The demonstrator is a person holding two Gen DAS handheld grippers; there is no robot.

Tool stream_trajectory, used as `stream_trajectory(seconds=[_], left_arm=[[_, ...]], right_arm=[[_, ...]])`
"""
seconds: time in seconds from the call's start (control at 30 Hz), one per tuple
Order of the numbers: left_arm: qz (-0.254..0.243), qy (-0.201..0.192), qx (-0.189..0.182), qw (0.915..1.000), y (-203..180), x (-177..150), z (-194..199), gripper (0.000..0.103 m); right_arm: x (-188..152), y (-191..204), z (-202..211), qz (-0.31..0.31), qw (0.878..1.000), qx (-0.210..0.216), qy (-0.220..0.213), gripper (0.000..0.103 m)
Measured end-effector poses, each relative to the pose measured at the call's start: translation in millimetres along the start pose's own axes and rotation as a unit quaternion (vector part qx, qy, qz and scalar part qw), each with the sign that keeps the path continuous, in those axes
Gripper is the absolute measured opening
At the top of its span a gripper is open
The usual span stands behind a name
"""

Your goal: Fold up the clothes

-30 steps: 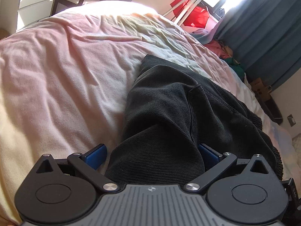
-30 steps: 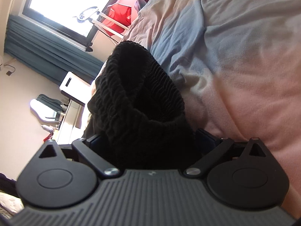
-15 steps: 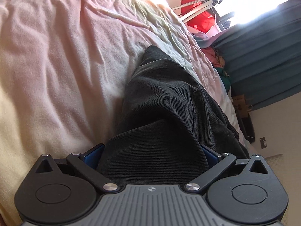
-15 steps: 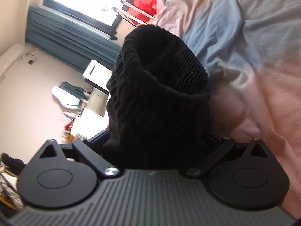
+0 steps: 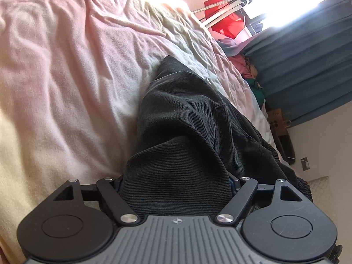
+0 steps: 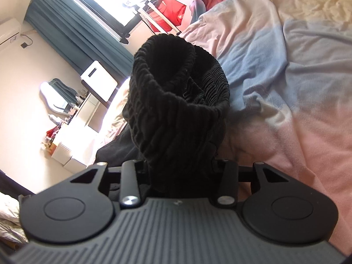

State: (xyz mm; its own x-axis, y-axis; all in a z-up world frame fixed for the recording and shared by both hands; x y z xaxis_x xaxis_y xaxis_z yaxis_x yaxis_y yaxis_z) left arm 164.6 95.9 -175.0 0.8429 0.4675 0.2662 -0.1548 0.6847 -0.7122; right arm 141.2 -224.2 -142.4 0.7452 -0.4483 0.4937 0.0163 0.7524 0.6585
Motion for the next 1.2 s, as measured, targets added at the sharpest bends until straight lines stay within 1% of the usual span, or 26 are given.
stream_trajectory(seconds=[0.1,0.2,0.33,0.43,0.53,0.67,0.73,0.9,1.1,1.2], left_arm=[[-0.004,-0.007,-0.013,0.9999,-7.2,1.5,8.6,0.060],[-0.003,-0.011,-0.033,0.9994,-16.5,3.8,18.9,0.052],[0.009,-0.017,-0.071,0.9973,-37.6,8.2,34.3,0.050],[0.001,-0.006,-0.093,0.9956,-62.4,6.8,40.2,0.049],[-0.009,0.012,-0.109,0.9939,-93.3,4.4,37.7,0.049],[-0.038,0.025,-0.119,0.9918,-142.8,-2.0,21.7,0.049],[-0.051,0.033,-0.123,0.9905,-167.3,-6.9,8.1,0.049],[-0.088,0.057,-0.131,0.9858,-236.3,-21.6,-45.5,0.049],[-0.121,0.088,-0.127,0.9805,-313.7,-29.4,-137.0,0.049],[-0.131,0.097,-0.116,0.9797,-347.9,-26.1,-190.7,0.048]], right_arm=[[5.9,13.2,3.9,0.014,1.000,0.005,-0.009,0.040],[12.1,25.3,14.4,0.022,0.999,0.013,-0.020,0.038],[23.8,46.5,31.9,0.040,0.998,0.013,-0.035,0.037],[33.3,60.8,59.9,0.060,0.997,0.008,-0.053,0.036],[45.2,68.8,92.7,0.076,0.994,0.002,-0.079,0.036],[62.7,62.3,133.1,0.075,0.991,-0.009,-0.114,0.036],[72.8,52.4,151.5,0.073,0.988,-0.021,-0.131,0.036],[103.4,16.2,190.5,0.061,0.982,-0.050,-0.169,0.036],[154.5,-41.5,211.2,0.054,0.975,-0.094,-0.193,0.036],[187.1,-72.3,209.2,0.049,0.973,-0.115,-0.195,0.036]])
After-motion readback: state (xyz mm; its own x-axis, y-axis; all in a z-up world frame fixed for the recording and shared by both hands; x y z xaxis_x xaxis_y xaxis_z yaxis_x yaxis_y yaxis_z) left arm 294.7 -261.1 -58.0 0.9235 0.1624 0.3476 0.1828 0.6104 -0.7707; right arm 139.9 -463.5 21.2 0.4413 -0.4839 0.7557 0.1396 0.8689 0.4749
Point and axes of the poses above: each gripper's, at about its wrist camera, not at the fingertips, and z roughly against the way its jaws point, y to its left, x to its top, the point moved 10 cm from there along -z, roughly the way its jaws point, and after that the axes turned 9 degrees about y, right-handed, at the moved point
